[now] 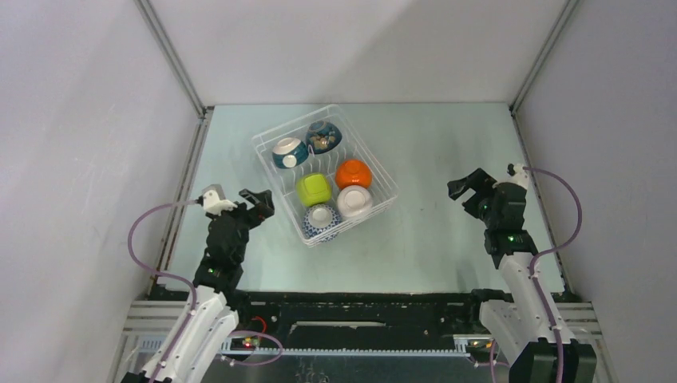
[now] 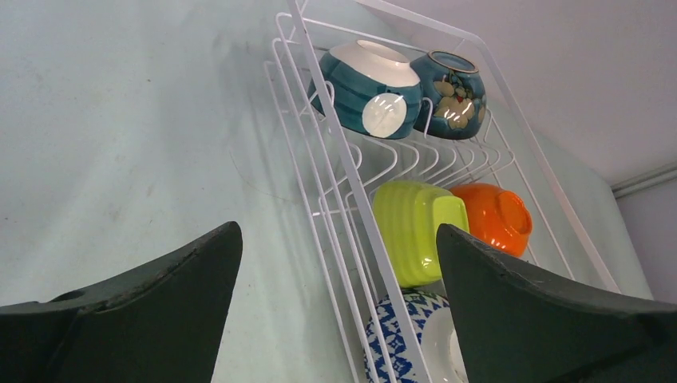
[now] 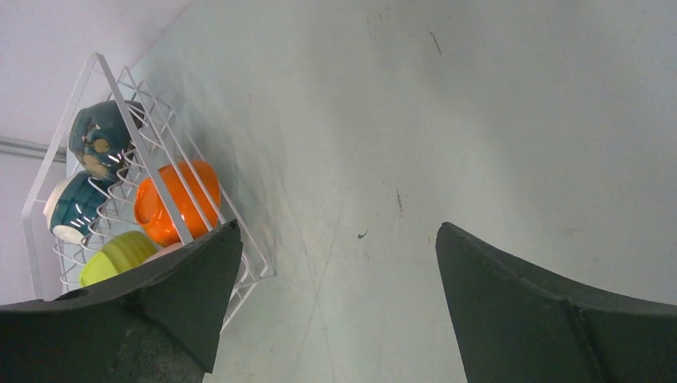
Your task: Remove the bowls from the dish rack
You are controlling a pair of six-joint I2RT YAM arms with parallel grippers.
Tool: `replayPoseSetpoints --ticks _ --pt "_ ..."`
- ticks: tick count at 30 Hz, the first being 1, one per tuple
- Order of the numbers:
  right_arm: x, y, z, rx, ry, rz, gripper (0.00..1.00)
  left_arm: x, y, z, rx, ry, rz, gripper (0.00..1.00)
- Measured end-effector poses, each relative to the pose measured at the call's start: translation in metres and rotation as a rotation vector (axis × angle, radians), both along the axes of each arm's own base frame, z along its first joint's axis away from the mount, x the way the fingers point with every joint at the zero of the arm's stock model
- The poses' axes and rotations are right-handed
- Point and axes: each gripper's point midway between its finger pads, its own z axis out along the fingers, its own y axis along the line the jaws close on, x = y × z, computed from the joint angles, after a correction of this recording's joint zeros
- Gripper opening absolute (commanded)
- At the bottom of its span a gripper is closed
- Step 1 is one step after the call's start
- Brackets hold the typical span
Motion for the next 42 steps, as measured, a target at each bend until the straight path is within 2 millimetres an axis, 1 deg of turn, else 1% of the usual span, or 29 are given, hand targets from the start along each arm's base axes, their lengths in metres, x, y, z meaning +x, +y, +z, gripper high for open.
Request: replayPoseSetpoints --ticks 8,16,19,22,26,30,32,34,39,41,42 --pt "0.000 0.001 0.000 0.001 -0.001 0.003 1.00 -0.001 0.000 0.007 -0.005 -0.028 0.000 1.00" --pt "0.000 0.002 0.000 0.006 -0.001 0.012 1.00 0.002 -0.005 -0.008 0.053 0.027 -0.047 1.00" --pt "-0.001 0.004 0.001 0.009 -0.004 0.020 1.00 0.002 -0.011 -0.010 0.077 0.033 -0.086 1.00" --pt "0.000 0.005 0.001 0.011 -0.014 0.028 1.00 0.002 -0.015 -0.006 0.076 0.014 -0.111 1.00" --pt "-0.002 0.008 -0.005 0.018 -0.008 0.042 1.00 0.003 -0.022 0.001 0.056 -0.010 -0.142 1.00" --pt "-0.003 0.010 -0.007 0.022 -0.005 0.051 1.00 0.007 -0.025 0.002 0.042 0.021 -0.147 1.00" --pt "-0.003 0.010 -0.006 0.022 -0.007 0.053 1.00 0.014 -0.028 0.015 0.046 0.037 -0.150 1.00" --pt "-0.003 0.011 -0.006 0.023 -0.009 0.056 1.00 0.025 -0.031 0.034 0.061 0.056 -0.156 1.00" --pt "-0.002 0.012 -0.004 0.026 -0.018 0.065 1.00 0.054 -0.036 0.101 0.147 0.025 -0.182 1.00" --pt "-0.002 0.012 -0.004 0.024 -0.019 0.067 1.00 0.060 -0.038 0.116 0.205 0.023 -0.207 1.00" --pt "-0.002 0.012 -0.003 0.024 -0.019 0.068 1.00 0.063 -0.038 0.119 0.234 0.032 -0.218 1.00"
